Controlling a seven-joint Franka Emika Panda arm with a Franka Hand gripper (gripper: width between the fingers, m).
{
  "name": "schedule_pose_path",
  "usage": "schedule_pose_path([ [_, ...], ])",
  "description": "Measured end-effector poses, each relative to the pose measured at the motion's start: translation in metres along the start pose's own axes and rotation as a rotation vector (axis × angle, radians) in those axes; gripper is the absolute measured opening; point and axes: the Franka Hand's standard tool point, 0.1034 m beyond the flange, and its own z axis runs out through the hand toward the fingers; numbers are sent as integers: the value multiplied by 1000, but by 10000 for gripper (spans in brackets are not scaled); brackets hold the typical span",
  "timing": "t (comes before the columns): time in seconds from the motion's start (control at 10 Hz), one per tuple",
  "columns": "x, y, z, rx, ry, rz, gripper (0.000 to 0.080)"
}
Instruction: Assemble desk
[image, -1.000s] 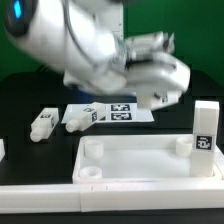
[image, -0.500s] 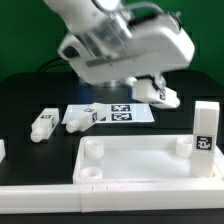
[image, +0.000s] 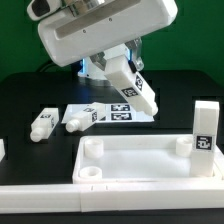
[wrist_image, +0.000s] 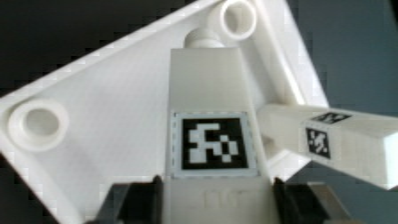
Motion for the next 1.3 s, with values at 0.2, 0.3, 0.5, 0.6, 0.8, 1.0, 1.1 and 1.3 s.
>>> schedule_pose_path([
  [0.2,22,7,-1,-34,156,-52,284],
  [0.3,41,5,-5,-62,253,-113,284],
  [0.5,57,-6,-9,-122,403,-220,284],
  [0.6,58,-1,-11,-133,494,-209,285],
  [0.8,59,6,-11,-162,612,-222,285],
  [1.0,64,15,-8,-197,594,-298,285],
  [1.1,73,21,-11,-211,579,-336,285],
  [1.3,77,20,-1,-242,558,-437,285],
])
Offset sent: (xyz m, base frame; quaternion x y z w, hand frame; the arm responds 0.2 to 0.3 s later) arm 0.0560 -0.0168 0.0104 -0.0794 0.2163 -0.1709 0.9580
